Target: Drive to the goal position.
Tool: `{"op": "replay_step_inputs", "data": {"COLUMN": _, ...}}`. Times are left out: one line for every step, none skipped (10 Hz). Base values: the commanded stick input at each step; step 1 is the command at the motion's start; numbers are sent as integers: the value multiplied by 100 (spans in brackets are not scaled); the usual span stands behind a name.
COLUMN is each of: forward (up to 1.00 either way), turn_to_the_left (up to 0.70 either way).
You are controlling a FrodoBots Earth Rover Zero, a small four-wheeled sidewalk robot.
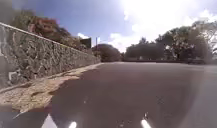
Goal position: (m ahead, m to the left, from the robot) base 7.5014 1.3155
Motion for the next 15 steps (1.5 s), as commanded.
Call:
{"op": "replay_step_inputs", "data": {"forward": 50, "turn_to_the_left": 0}}
{"op": "replay_step_inputs", "data": {"forward": 50, "turn_to_the_left": 0}}
{"op": "replay_step_inputs", "data": {"forward": 50, "turn_to_the_left": 0}}
{"op": "replay_step_inputs", "data": {"forward": 50, "turn_to_the_left": 0}}
{"op": "replay_step_inputs", "data": {"forward": 50, "turn_to_the_left": 0}}
{"op": "replay_step_inputs", "data": {"forward": 50, "turn_to_the_left": 0}}
{"op": "replay_step_inputs", "data": {"forward": 50, "turn_to_the_left": 0}}
{"op": "replay_step_inputs", "data": {"forward": 50, "turn_to_the_left": 0}}
{"op": "replay_step_inputs", "data": {"forward": 50, "turn_to_the_left": 0}}
{"op": "replay_step_inputs", "data": {"forward": 50, "turn_to_the_left": 0}}
{"op": "replay_step_inputs", "data": {"forward": 50, "turn_to_the_left": 0}}
{"op": "replay_step_inputs", "data": {"forward": 50, "turn_to_the_left": 0}}
{"op": "replay_step_inputs", "data": {"forward": 50, "turn_to_the_left": 0}}
{"op": "replay_step_inputs", "data": {"forward": 50, "turn_to_the_left": 0}}
{"op": "replay_step_inputs", "data": {"forward": 50, "turn_to_the_left": 0}}
